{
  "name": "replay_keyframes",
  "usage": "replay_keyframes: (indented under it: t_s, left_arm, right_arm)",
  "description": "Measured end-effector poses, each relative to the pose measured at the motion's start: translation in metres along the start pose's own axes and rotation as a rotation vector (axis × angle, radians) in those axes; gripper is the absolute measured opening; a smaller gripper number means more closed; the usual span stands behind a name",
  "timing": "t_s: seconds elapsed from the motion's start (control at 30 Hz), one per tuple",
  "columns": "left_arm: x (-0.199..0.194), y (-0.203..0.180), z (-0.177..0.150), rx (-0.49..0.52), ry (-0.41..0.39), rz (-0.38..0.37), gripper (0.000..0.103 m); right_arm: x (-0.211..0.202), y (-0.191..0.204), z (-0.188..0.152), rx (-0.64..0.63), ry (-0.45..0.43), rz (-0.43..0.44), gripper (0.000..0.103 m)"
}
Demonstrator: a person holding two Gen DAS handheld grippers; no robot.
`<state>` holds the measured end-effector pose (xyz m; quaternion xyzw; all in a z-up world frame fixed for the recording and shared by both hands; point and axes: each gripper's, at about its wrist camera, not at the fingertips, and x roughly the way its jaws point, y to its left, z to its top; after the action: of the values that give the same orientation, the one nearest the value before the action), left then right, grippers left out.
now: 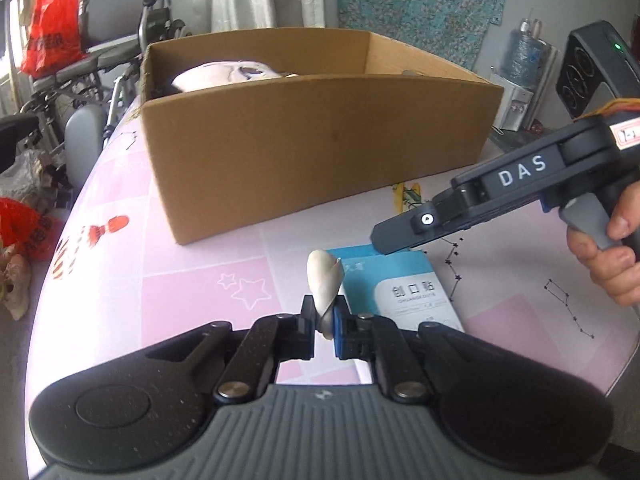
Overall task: Organize soft objects
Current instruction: 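Pick the white cosmetic puff off the bandage box with the left gripper, then grasp the blue bandage box with the right gripper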
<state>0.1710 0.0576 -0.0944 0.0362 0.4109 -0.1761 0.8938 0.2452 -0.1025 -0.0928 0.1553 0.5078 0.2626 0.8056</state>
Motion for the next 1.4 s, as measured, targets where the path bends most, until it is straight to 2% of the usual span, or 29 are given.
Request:
replay_keyframes:
  t_s: [0.07, 0.13, 0.17, 0.27, 0.33, 0.4, 0.53, 0.6, 0.73, 0.97, 1.0, 1.03, 1.1, 1.17, 1.3, 1.4]
  left_arm:
    - [0.0, 0.008, -0.002, -0.03, 0.04, 0.044, 0.02]
    - [-0.001, 0.013, -0.006, -0.036, 0.065, 0.105, 0.054]
    - [-0.003, 0.015, -0.007, -0.033, 0.067, 0.123, 0.058]
    - [-0.02, 0.016, -0.011, -0.041, 0.052, 0.147, 0.06]
    - [-0.031, 0.012, -0.013, -0.062, 0.05, 0.128, 0.067]
    - [-0.039, 0.005, -0.016, -0.08, 0.055, 0.089, 0.069]
    - [-0.038, -0.023, -0.02, -0.07, 0.066, 0.013, 0.084]
    - [-0.03, -0.041, -0.017, -0.032, 0.066, -0.001, 0.084]
    - [-0.01, -0.066, -0.011, 0.043, 0.09, -0.006, 0.083]
    - [0.0, -0.075, -0.012, 0.095, 0.108, 0.029, 0.079]
    - [0.0, -0.074, -0.013, 0.1, 0.11, 0.034, 0.079]
    - [-0.001, -0.073, -0.013, 0.103, 0.109, 0.038, 0.078]
    - [-0.003, -0.07, -0.013, 0.104, 0.108, 0.048, 0.077]
    - [-0.005, -0.065, -0.013, 0.106, 0.106, 0.048, 0.076]
    - [-0.011, -0.058, -0.009, 0.12, 0.08, 0.041, 0.075]
    - [-0.018, -0.052, -0.001, 0.11, 0.036, 0.014, 0.075]
  right_arm:
    - [0.002, -0.001, 0.0, 0.002, 0.0, -0.005, 0.041]
    - [0.001, 0.001, -0.001, -0.011, -0.006, 0.001, 0.041]
    - [0.001, 0.003, -0.001, -0.022, -0.006, 0.008, 0.04]
    - [0.002, 0.008, 0.0, -0.058, -0.002, 0.015, 0.04]
    - [0.003, 0.01, 0.001, -0.087, 0.006, 0.01, 0.04]
    - [0.004, 0.009, 0.002, -0.106, 0.002, -0.001, 0.041]
    - [0.011, 0.005, 0.002, -0.112, 0.018, -0.043, 0.04]
    - [0.019, 0.002, 0.001, -0.097, 0.052, -0.069, 0.039]
    - [0.013, -0.001, 0.001, -0.08, 0.048, -0.087, 0.036]
    - [-0.01, -0.024, -0.005, -0.03, 0.029, -0.146, 0.037]
    - [-0.013, -0.029, -0.007, -0.016, 0.037, -0.154, 0.035]
    - [-0.015, -0.031, -0.01, -0.028, 0.044, -0.176, 0.025]
    - [-0.022, -0.033, -0.016, -0.059, 0.05, -0.201, 0.023]
    - [-0.028, -0.036, -0.018, -0.022, 0.056, -0.178, 0.026]
    - [-0.039, -0.033, -0.012, 0.012, 0.014, -0.072, 0.028]
    - [-0.029, -0.027, -0.003, 0.034, 0.048, 0.015, 0.043]
